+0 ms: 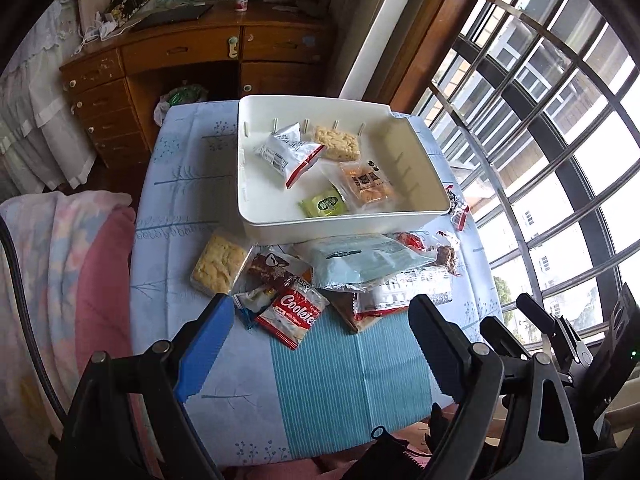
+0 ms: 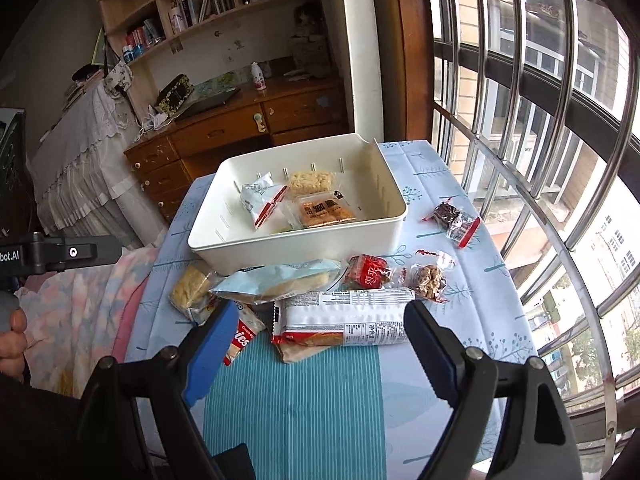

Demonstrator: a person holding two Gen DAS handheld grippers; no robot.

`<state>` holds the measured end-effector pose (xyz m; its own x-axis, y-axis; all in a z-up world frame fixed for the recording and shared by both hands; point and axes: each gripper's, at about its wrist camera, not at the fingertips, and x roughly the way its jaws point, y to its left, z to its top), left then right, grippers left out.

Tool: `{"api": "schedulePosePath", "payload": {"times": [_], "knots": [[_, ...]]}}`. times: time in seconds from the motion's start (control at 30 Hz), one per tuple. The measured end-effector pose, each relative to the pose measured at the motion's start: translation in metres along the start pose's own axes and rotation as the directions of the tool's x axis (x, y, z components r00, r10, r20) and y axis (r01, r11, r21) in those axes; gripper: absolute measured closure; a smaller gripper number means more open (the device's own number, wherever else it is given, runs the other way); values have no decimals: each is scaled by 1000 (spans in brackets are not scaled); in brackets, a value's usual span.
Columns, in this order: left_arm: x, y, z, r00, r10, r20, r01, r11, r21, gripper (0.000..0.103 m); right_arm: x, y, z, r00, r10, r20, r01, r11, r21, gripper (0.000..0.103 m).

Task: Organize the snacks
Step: 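Withdraw both tools from the tray toward the remaining packets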

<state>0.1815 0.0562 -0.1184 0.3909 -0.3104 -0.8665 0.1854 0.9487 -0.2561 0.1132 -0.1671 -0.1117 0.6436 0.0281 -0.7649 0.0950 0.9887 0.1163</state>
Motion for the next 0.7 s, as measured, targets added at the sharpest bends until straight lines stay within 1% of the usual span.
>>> {"api": "schedulePosePath", "payload": {"times": [0.1,0.23,0.3,0.4,0.47,0.53,0.63,0.7], "knots": [[9,-7,0,999,25,-31,-26,998,-56,15,7,-8,3,999,29,-23,-31,998,-53,17],[21,-22,-1,996,63,-60,-69,993,-98,15,17,-17,7,996,55,-64,-64,987,-148,17],[28,-28,-1,995,72,-74,-82,988,-129,15,20,-19,10,995,64,-82,-80,976,-203,17],[41,-35,-1,991,87,-104,-105,978,-181,15,24,-22,13,993,72,-93,-96,949,-300,17],[52,-36,-2,985,100,-139,-130,966,-223,15,27,-27,16,991,84,-101,-114,930,-349,17],[63,-35,-4,982,83,-167,-128,951,-282,15,31,-31,18,989,92,-112,-129,912,-390,17],[79,-33,-6,979,64,-193,-134,919,-371,15,38,-37,21,986,107,-130,-155,878,-453,17],[87,-32,-7,977,61,-203,-142,899,-415,15,44,-41,21,982,122,-147,-179,857,-483,17]]}}
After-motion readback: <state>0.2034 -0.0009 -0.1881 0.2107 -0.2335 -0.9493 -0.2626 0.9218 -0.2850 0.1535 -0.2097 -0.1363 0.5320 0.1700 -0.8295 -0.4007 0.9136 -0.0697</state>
